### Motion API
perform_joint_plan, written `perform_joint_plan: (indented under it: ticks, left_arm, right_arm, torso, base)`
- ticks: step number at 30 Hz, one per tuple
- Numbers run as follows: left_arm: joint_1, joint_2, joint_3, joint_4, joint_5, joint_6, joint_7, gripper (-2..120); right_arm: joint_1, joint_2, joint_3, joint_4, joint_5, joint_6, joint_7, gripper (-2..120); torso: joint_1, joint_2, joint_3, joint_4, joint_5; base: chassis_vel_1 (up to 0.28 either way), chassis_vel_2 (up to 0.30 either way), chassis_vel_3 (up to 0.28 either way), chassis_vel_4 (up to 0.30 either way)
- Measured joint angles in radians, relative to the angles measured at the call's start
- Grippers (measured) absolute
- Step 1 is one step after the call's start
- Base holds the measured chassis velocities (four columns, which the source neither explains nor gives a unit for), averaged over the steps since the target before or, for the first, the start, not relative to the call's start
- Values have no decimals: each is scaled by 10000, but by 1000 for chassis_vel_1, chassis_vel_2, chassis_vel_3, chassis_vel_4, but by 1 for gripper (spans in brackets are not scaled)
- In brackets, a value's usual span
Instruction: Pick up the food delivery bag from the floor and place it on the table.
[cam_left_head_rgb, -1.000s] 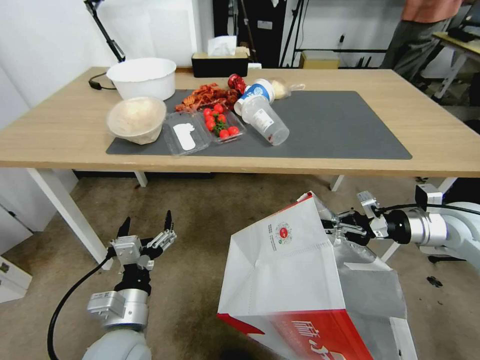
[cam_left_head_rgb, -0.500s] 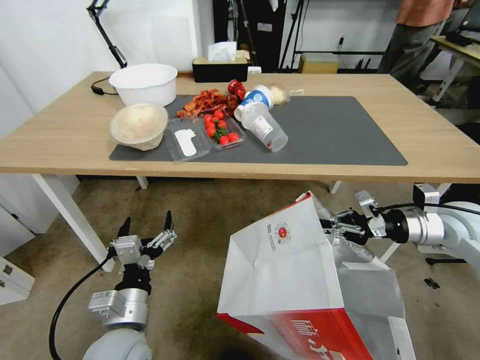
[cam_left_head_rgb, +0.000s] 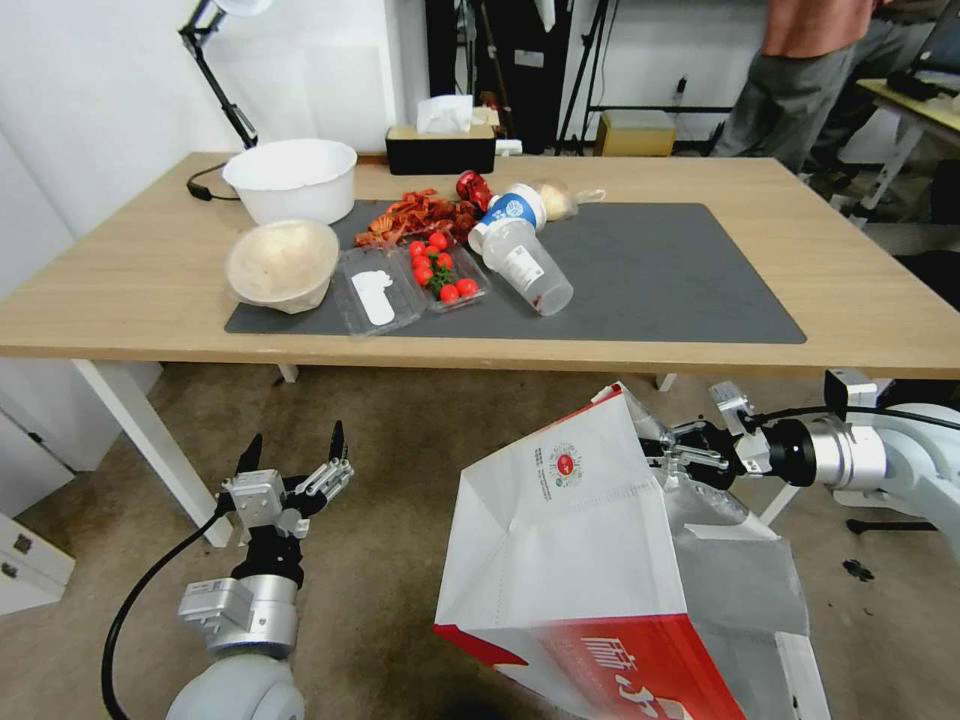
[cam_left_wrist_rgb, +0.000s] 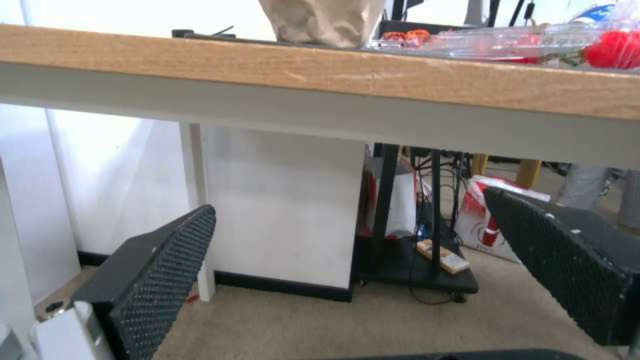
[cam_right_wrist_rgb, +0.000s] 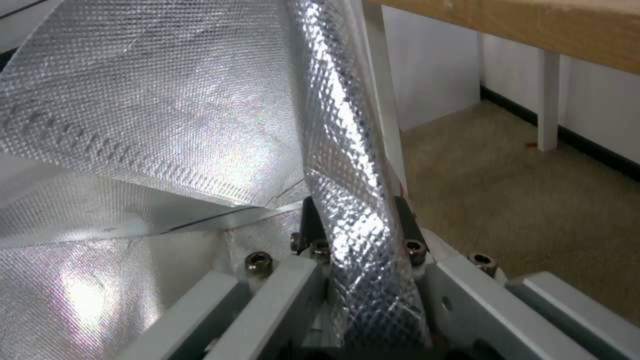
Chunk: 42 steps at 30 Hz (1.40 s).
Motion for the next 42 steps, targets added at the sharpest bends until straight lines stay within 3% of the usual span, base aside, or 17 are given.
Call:
perform_joint_plan:
  ticks: [42]
  left_arm:
    - [49,-27,-4,-81,26,0,-16,100]
  right_arm:
    - [-41,-38,10,58,-29,-7,-52,0]
  torso:
    - [764,1853,1091,0,0]
  base:
    - [0,0,0,0]
